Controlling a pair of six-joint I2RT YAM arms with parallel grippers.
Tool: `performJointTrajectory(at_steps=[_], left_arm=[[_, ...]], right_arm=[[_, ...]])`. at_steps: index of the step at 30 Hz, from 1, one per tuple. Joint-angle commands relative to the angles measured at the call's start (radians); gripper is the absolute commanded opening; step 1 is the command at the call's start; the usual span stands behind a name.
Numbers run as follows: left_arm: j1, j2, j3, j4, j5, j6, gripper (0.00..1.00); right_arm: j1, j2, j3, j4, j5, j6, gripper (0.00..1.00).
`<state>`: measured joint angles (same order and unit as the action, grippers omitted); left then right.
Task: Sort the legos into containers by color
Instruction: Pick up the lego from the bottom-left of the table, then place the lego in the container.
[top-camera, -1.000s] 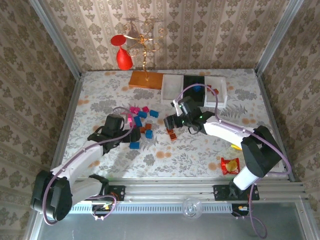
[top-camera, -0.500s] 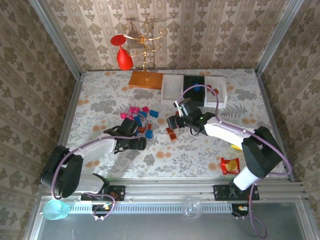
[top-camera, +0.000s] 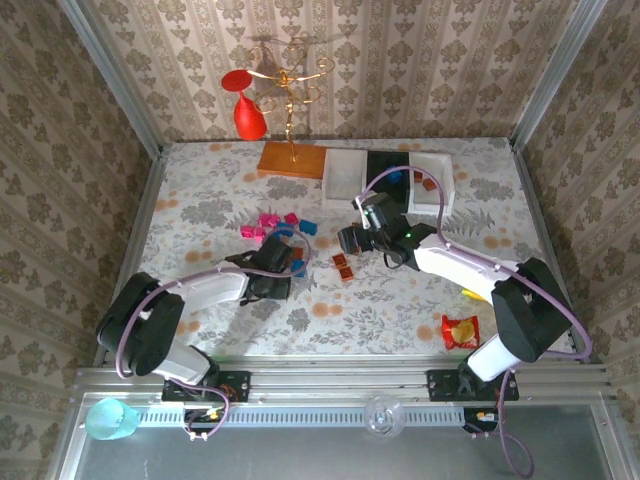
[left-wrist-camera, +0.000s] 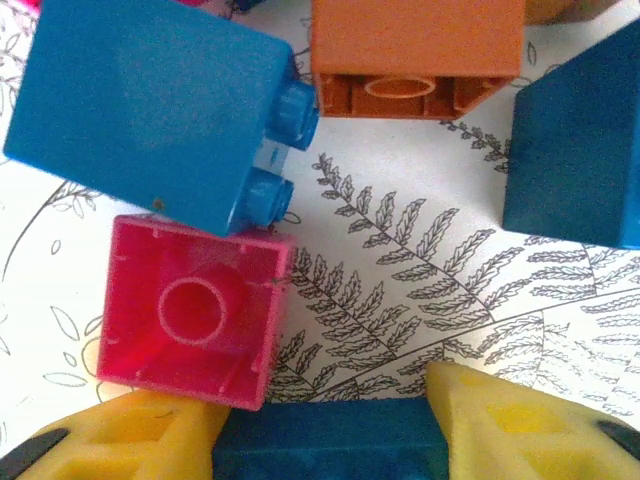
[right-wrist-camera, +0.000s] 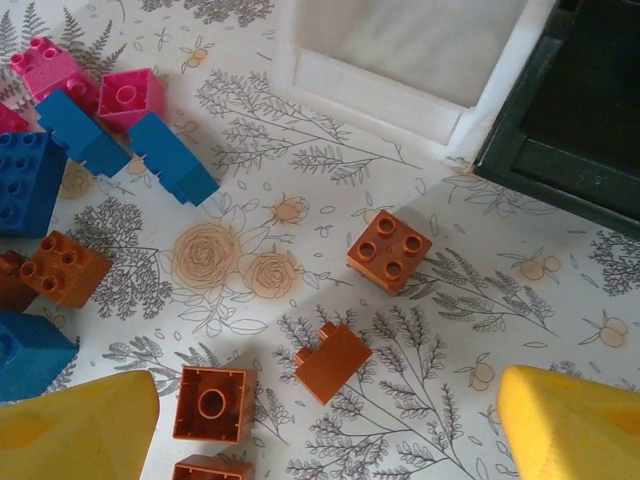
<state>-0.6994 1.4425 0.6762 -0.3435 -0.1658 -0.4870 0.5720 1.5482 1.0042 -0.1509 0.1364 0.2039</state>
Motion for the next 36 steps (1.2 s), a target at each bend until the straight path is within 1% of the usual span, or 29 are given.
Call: performJointTrajectory(at_steps=[1,3,5,7,9,10,11,14,19,22,25,27,30,32,36], left_arm=[[-0.024,-0.122,-0.012,0.036,-0.013,-0.056,0.43],[-0.031,-0.193,-0.004,0.072,0.003,-0.066,0.41],[-0.031,-0.234,0.025,0.098,0.003,-0.059,0.41],[-0.03,-0.231,0.068,0.129,-0.014,-0.026,0.41],[-0.023,-0.187,0.132,0.165,-0.015,0.014,0.41],[-0.02,-0.15,0.179,0.178,-0.006,0.036,0.41],[-0.019,-0.11,0.227,0.192,0.003,0.06,0.41],[-0.018,0.016,0.371,0.234,0.043,0.115,0.41],[-0.024,0.247,0.634,0.238,0.124,0.183,0.42],[-0.037,0.375,0.777,0.241,0.143,0.219,0.42],[-0.046,0.494,0.91,0.248,0.17,0.243,0.42],[-0.052,0.579,1.003,0.249,0.18,0.262,0.42],[-0.057,0.678,1.096,0.278,0.194,0.301,0.42],[-0.057,0.732,1.145,0.307,0.213,0.319,0.42],[-0.057,0.865,1.314,0.283,0.247,0.335,0.44]], right_arm=[[-0.017,-0.043,-0.003,-0.047,0.093,-0.046,0.89],[-0.04,-0.066,0.0,-0.058,0.121,-0.073,0.9],[-0.077,-0.099,-0.007,-0.056,0.107,-0.078,0.9],[-0.114,-0.129,-0.016,-0.05,0.104,-0.08,0.91],[-0.156,-0.15,-0.021,-0.057,0.112,-0.063,0.91],[-0.186,-0.151,-0.02,-0.06,0.11,-0.046,0.91],[-0.213,-0.188,-0.02,-0.065,0.102,-0.024,0.91],[-0.254,-0.229,-0.035,-0.06,0.091,0.022,0.91],[-0.264,-0.275,-0.069,-0.075,0.141,0.046,0.92],[-0.266,-0.317,-0.087,-0.102,0.191,0.055,0.92],[-0.266,-0.37,-0.123,-0.108,0.188,0.072,0.92],[-0.266,-0.404,-0.144,-0.119,0.21,0.074,0.92],[-0.265,-0.455,-0.183,-0.099,0.253,0.072,0.93],[-0.266,-0.485,-0.204,-0.08,0.259,0.074,0.93],[-0.266,-0.518,-0.226,-0.073,0.266,0.082,0.94]])
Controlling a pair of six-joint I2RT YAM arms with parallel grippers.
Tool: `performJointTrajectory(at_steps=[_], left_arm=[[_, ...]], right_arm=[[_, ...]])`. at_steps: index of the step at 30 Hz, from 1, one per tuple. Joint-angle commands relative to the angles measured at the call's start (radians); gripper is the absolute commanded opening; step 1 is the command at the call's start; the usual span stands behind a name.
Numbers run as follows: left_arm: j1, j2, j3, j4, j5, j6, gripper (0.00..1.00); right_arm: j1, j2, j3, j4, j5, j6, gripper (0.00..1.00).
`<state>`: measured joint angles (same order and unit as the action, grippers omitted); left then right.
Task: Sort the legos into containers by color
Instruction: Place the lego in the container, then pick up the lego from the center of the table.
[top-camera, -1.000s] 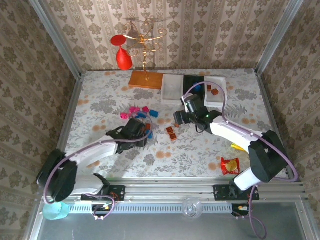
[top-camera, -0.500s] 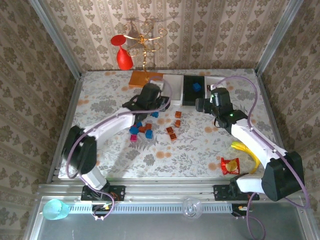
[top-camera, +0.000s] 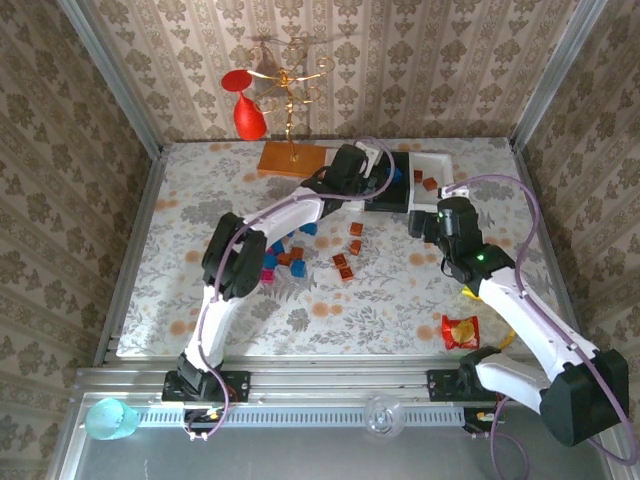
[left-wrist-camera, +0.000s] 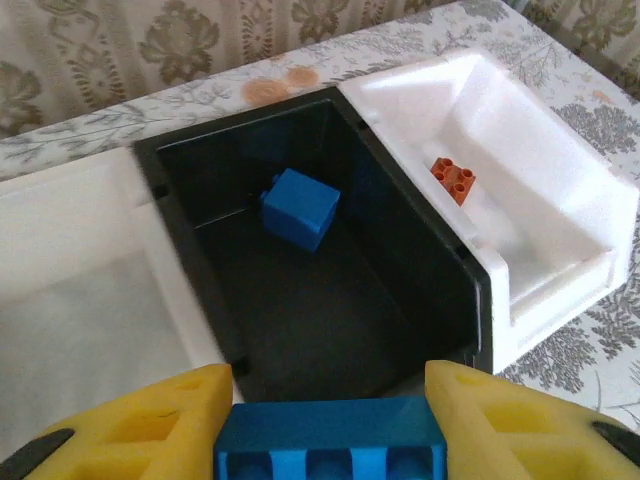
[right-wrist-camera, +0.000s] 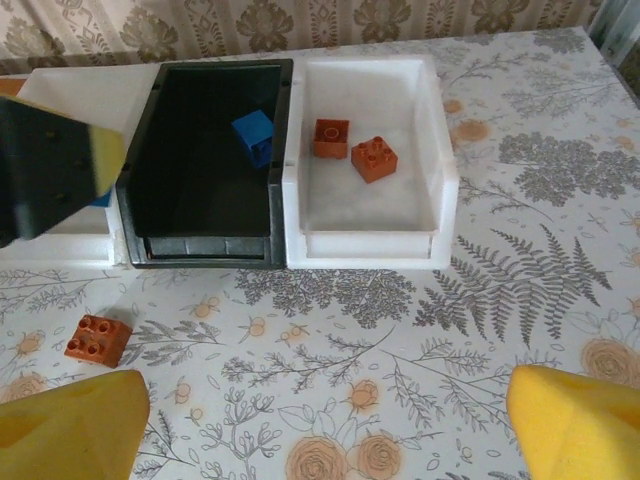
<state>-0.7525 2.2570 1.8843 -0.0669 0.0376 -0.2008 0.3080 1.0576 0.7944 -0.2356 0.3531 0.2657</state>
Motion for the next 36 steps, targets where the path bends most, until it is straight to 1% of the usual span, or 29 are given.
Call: performJointTrajectory(at_steps=[1,4,6,7,10,11,13,16,19,22,24,26,27,30,32,34,36], left_arm=[[-0.005,0.081,0.152,-0.009,0.05,0.054,0.45],[-0.004,0.183,0.3,-0.055,0.056,0.059,0.45],[-0.002,0.243,0.397,-0.081,0.064,0.071,0.47],[-0.001,0.262,0.434,-0.094,0.062,0.076,0.49],[0.0,0.291,0.528,-0.158,0.048,0.083,0.64],[0.001,0.278,0.534,-0.181,0.038,0.08,0.68],[0.001,0.224,0.497,-0.203,0.015,0.075,0.73],[0.004,0.081,0.341,-0.196,-0.008,0.073,0.77],[0.009,-0.124,0.085,-0.155,-0.015,0.091,0.79],[0.019,-0.364,-0.256,-0.061,-0.041,0.094,0.81],[0.038,-0.518,-0.478,-0.018,-0.072,0.056,0.84],[0.07,-0.634,-0.632,-0.019,-0.068,0.0,0.84],[0.092,-0.681,-0.704,-0.027,-0.044,-0.025,0.85],[0.151,-0.764,-0.826,-0.067,0.018,-0.058,0.84],[0.177,-0.779,-0.852,-0.103,0.045,-0.054,0.84],[0.197,-0.789,-0.857,-0.14,0.053,-0.061,0.84],[0.21,-0.816,-0.877,-0.146,0.046,-0.063,0.84]], right_arm=[[-0.002,-0.031,-0.019,0.011,0.051,0.024,0.94],[-0.002,-0.04,-0.03,-0.003,0.053,0.034,0.94],[-0.001,-0.049,-0.039,-0.013,0.045,0.042,0.94],[-0.001,-0.055,-0.042,-0.02,0.042,0.044,0.94],[0.0,-0.082,-0.056,-0.041,0.04,0.051,0.94],[0.0,-0.094,-0.061,-0.048,0.043,0.051,0.94],[-0.001,-0.122,-0.074,-0.055,0.05,0.053,0.93],[0.0,-0.156,-0.095,-0.048,0.032,0.056,0.93],[0.019,-0.162,-0.105,-0.022,-0.049,0.037,0.92],[0.076,-0.132,-0.109,0.016,-0.136,0.012,0.92],[0.134,-0.081,-0.098,0.028,-0.143,0.007,0.92],[0.184,-0.021,-0.079,0.032,-0.142,0.014,0.92],[0.209,0.014,-0.069,0.038,-0.14,0.019,0.92],[0.257,0.102,-0.034,0.055,-0.143,0.032,0.92],[0.271,0.144,-0.011,0.06,-0.163,0.036,0.92],[0.286,0.184,0.012,0.079,-0.209,0.015,0.92],[0.304,0.242,0.04,0.117,-0.287,-0.047,0.92]])
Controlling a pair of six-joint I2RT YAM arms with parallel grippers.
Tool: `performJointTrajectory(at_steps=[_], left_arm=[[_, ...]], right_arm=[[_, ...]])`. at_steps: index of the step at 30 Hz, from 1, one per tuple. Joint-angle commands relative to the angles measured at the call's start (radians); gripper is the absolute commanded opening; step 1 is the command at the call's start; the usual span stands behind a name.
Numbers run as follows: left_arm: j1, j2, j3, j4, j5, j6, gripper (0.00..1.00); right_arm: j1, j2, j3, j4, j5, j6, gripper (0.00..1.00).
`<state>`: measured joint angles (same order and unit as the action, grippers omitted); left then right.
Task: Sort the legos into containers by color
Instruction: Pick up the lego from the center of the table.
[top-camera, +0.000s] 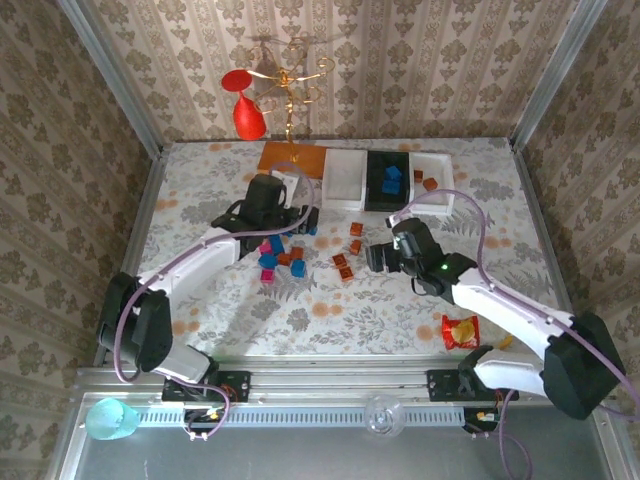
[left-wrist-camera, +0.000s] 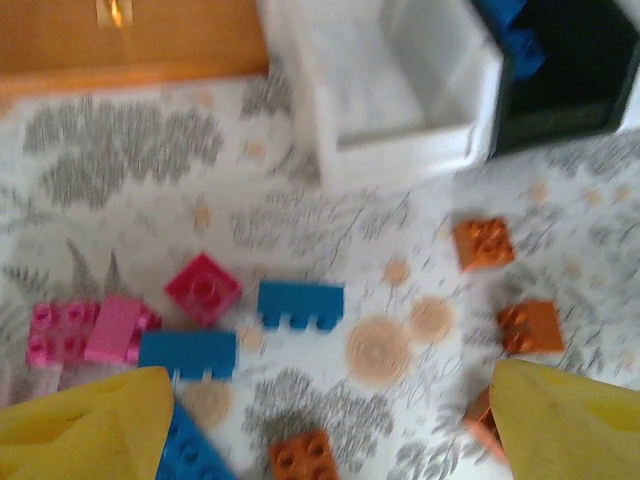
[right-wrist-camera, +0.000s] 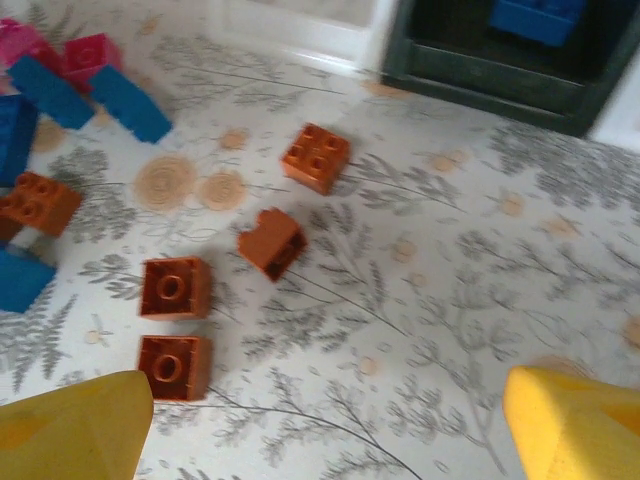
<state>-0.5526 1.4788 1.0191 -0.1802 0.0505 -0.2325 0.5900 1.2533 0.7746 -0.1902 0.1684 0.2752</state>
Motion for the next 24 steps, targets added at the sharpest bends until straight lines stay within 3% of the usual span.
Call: performJointTrajectory(at_steps=[1,7,14,24], left_arm=[[0.02,-0.059,-0.029,-0.025,0.028,-0.032,0.84],[0.132,-0.2,-0.165,0.028,0.057,-0.076,0.85],[0.274,-0.326,-0.344,0.166,0.178,-0.176,0.89],[0.332,-0.359,-0.376,0.179,0.195,-0.186,0.9]], right_arm=[[0.034,0.088,0.086,0.084,-0.13,-0.091,0.91],[0.051,0.375,0.285,0.126,-0.195,-0.186,0.86],[0.048,0.676,0.54,0.08,-0.212,-0.247,0.74],[0.042,0.964,0.895,-0.159,-0.259,-0.338,0.65]])
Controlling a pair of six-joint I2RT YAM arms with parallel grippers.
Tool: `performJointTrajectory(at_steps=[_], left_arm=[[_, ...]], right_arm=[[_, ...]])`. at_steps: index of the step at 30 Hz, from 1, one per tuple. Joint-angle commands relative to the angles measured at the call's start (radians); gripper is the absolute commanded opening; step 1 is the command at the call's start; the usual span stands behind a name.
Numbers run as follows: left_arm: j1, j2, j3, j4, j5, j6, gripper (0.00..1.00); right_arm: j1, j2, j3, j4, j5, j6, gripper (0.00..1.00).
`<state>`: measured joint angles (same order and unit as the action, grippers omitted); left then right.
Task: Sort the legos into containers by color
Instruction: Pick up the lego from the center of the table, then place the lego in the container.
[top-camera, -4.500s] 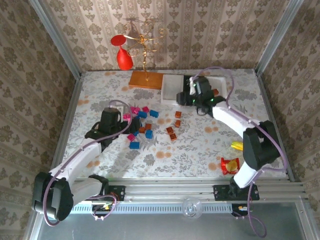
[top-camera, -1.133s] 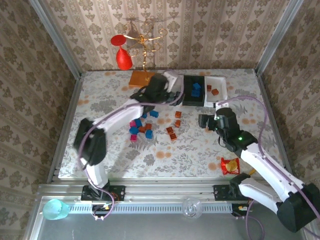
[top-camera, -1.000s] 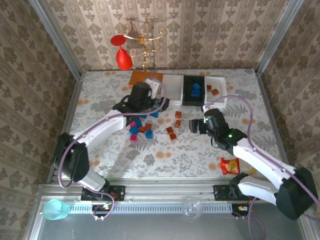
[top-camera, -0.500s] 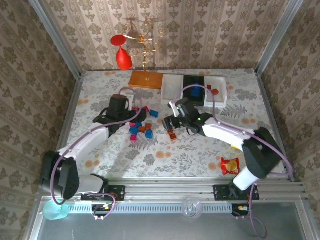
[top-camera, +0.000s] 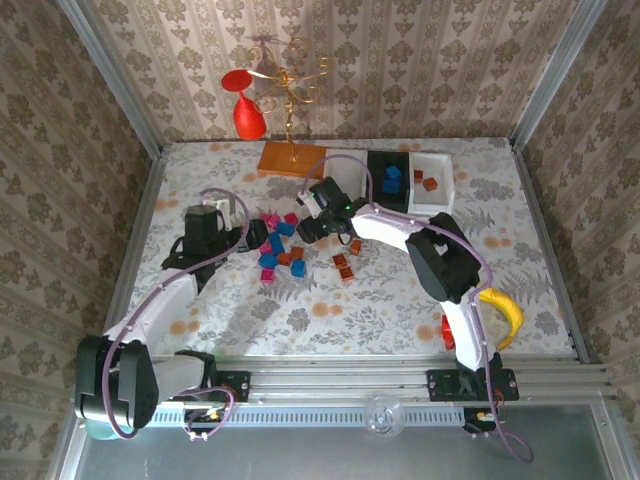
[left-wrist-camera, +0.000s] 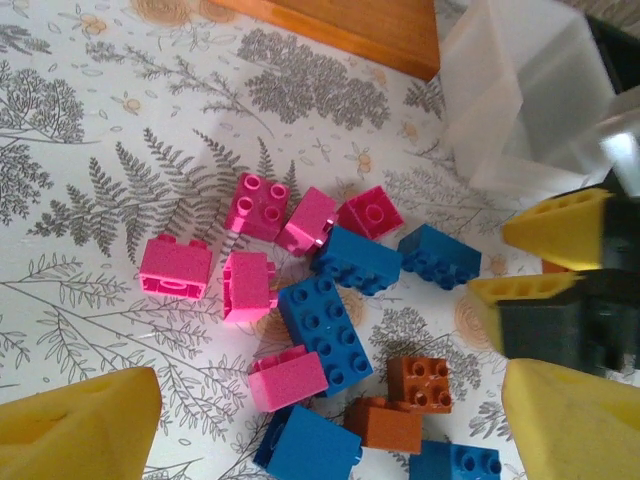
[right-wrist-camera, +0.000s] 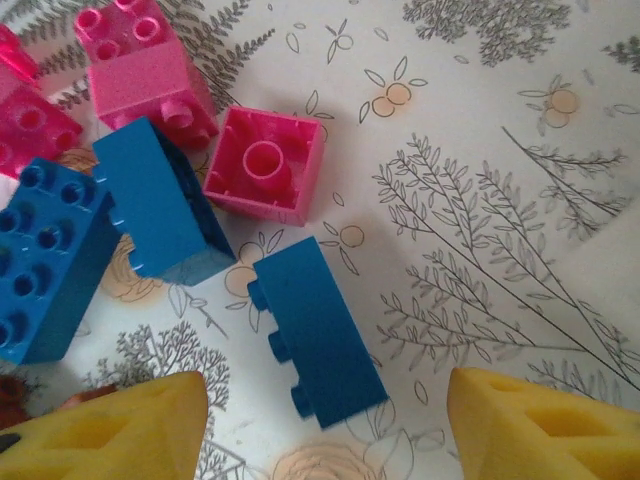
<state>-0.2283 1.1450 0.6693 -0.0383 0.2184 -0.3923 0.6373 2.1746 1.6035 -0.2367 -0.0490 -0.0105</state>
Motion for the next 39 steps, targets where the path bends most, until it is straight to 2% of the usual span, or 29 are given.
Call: performJointTrajectory(at_steps=[1,5,8,13,16,23,27,29,33,39], left_arm=[[0.009,-0.028,-0.029,0.038,0.027,-0.028,0.9],[0.014,-0.036,-0.046,0.047,0.018,-0.029,0.9],[0.014,-0.041,-0.057,0.054,0.027,-0.043,0.9],[0.015,-0.08,-0.081,0.036,0.019,-0.046,0.91],[0.015,-0.093,-0.083,0.014,0.043,-0.037,0.91],[-0.027,-0.088,-0.052,-0.008,0.085,-0.044,0.92],[-0.113,-0.063,-0.023,0.053,0.084,-0.04,0.93],[-0.151,-0.038,0.002,0.075,0.079,-0.037,0.93],[-0.215,0.017,0.053,0.103,0.056,-0.024,0.93],[-0.284,0.075,0.093,0.106,0.031,-0.029,0.92]], right_arm=[[-0.005,0.067,0.099,-0.137,-0.053,-0.061,0.64],[-0.005,0.146,0.205,-0.211,-0.075,-0.081,0.58],[-0.004,0.183,0.265,-0.258,-0.079,-0.089,0.49],[-0.002,0.167,0.248,-0.257,-0.089,-0.098,0.32],[-0.004,0.1,0.175,-0.208,-0.114,-0.089,0.25],[-0.047,-0.217,-0.166,-0.006,-0.203,0.031,0.23],[-0.159,-0.406,-0.343,0.135,-0.223,0.165,0.23],[-0.219,-0.461,-0.382,0.175,-0.182,0.234,0.23],[-0.313,-0.443,-0.33,0.137,-0.035,0.309,0.24],[-0.388,-0.242,-0.124,0.074,0.041,0.365,0.25]])
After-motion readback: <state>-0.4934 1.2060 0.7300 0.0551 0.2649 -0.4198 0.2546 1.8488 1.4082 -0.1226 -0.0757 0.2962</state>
